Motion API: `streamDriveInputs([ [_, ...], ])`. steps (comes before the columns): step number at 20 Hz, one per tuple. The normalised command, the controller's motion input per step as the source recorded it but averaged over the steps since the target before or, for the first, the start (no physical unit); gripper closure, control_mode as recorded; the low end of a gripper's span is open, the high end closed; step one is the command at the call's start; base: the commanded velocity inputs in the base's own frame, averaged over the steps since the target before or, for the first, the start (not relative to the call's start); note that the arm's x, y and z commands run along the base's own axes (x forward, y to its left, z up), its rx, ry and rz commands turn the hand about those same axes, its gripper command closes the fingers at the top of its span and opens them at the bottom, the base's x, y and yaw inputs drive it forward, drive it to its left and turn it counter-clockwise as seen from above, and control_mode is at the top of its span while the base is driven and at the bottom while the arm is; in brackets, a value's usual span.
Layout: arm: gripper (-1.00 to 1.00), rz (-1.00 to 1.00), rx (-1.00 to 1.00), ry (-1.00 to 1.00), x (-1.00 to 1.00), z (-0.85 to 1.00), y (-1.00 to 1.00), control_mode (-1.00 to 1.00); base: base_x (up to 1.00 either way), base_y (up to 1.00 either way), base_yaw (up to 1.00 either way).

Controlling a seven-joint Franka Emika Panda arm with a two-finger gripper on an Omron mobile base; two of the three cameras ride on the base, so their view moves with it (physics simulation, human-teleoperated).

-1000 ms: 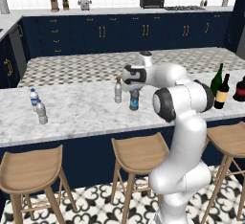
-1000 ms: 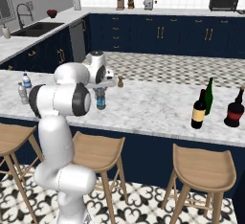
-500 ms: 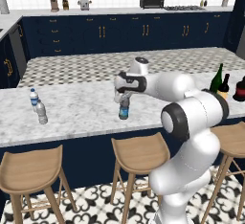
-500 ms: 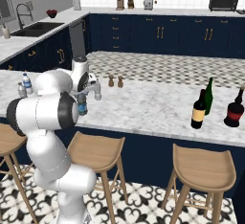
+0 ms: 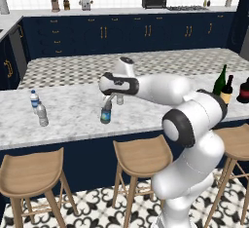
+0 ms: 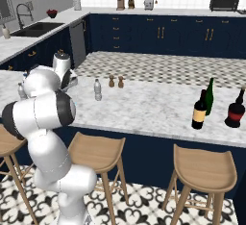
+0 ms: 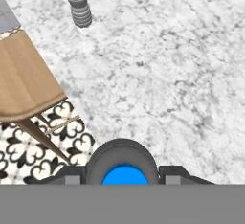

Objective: Move the plastic bottles in the middle to the plastics group, and the glass bottles in the middle to the glass group.

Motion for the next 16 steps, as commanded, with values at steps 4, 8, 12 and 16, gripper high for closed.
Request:
streamDriveInputs([
  [4,1.0,0.17,0.0,0.0,0.0,0.17,0.87,-1.0,0.0,0.0,0.0],
  [8,1.0,0.16,0.0,0.0,0.0,0.08,0.84,-1.0,0.0,0.0,0.0],
  [12,1.0,0.13,0.0,0.0,0.0,0.0,0.64,-1.0,0.0,0.0,0.0],
  [16,1.0,0.04,0.0,0.0,0.21,0.0,0.38,-1.0,0.0,0.0,0.0],
])
